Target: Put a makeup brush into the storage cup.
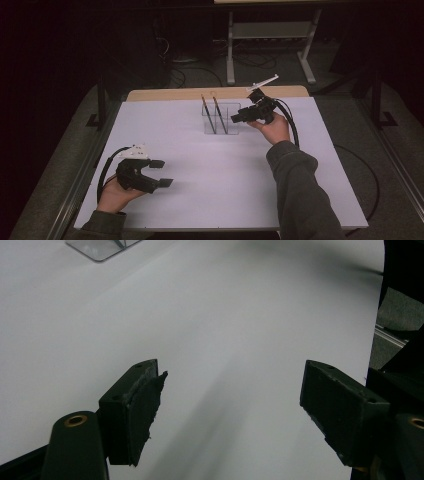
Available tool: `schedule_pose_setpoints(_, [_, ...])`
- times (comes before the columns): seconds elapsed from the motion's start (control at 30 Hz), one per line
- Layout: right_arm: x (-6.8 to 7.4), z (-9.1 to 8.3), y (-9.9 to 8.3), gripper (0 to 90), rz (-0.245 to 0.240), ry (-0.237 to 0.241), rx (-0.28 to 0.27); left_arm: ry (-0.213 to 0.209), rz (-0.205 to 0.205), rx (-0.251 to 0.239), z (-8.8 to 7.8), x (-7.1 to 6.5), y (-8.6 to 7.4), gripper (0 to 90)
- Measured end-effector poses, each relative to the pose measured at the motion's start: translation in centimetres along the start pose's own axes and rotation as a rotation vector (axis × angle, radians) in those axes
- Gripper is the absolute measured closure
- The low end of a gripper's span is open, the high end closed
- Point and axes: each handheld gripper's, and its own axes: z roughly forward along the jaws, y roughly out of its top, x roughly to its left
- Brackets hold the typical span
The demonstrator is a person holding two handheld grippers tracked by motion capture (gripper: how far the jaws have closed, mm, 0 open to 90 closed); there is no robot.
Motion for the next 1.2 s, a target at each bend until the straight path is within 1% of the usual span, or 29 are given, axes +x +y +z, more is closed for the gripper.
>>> schedule_pose_setpoints(0.1, [-0.1, -0.4, -0.4, 45.0, 0.005, -0.001, -0.006, -0.001, -0.004, -0.01, 0.0, 0.0, 0.0, 23.0])
schedule_pose_setpoints(0.23, [0.1, -0.8, -0.9, 42.8, 0.005, -0.005, -0.019, 0.003, -0.005, -0.007, 0.0, 0.1, -0.1, 21.3])
schedule_pose_setpoints(0.37, [0.2, -1.1, -1.4, 40.5, 0.012, -0.001, -0.018, 0.008, -0.007, -0.007, 0.1, 0.0, -0.1, 21.0])
schedule_pose_setpoints(0.4, [0.2, -1.2, -1.5, 40.1, 0.012, 0.002, -0.011, 0.01, -0.004, -0.007, 0.2, 0.0, -0.1, 21.0])
schedule_pose_setpoints(0.47, [0.3, -1.4, -1.8, 39.3, 0.001, -0.006, -0.021, 0.009, -0.004, -0.015, 0.1, -0.1, -0.1, 20.3])
schedule_pose_setpoints(0.5, [0.4, -1.5, -1.9, 38.4, 0.004, -0.011, -0.017, 0.013, -0.005, -0.016, 0.2, -0.1, -0.1, 20.2])
schedule_pose_setpoints(0.63, [0.3, -2.0, -2.5, 36.8, 0.001, -0.014, -0.028, 0.019, -0.004, -0.014, 0.2, -0.1, -0.1, 19.4])
schedule_pose_setpoints(0.67, [0.3, -2.0, -2.7, 36.5, 0.002, -0.007, -0.031, 0.02, -0.004, -0.015, 0.2, -0.1, -0.1, 19.4])
schedule_pose_setpoints(0.7, [0.4, -2.1, -2.8, 35.8, 0.005, -0.01, -0.026, 0.02, -0.005, -0.018, 0.2, -0.2, -0.1, 19.4])
schedule_pose_setpoints(0.87, [0.7, -2.5, -3.2, 34.2, -0.004, -0.007, -0.038, 0.032, -0.002, -0.012, 0.0, -0.1, -0.2, 19.3])
schedule_pose_setpoints(0.93, [0.9, -2.6, -3.4, 33.8, -0.011, -0.002, -0.046, 0.036, -0.006, -0.017, 0.0, -0.1, -0.2, 19.3])
schedule_pose_setpoints(1.2, [1.3, -3.0, -3.7, 31.6, -0.015, -0.002, -0.051, 0.041, -0.003, -0.017, 0.0, 0.0, -0.3, 19.3])
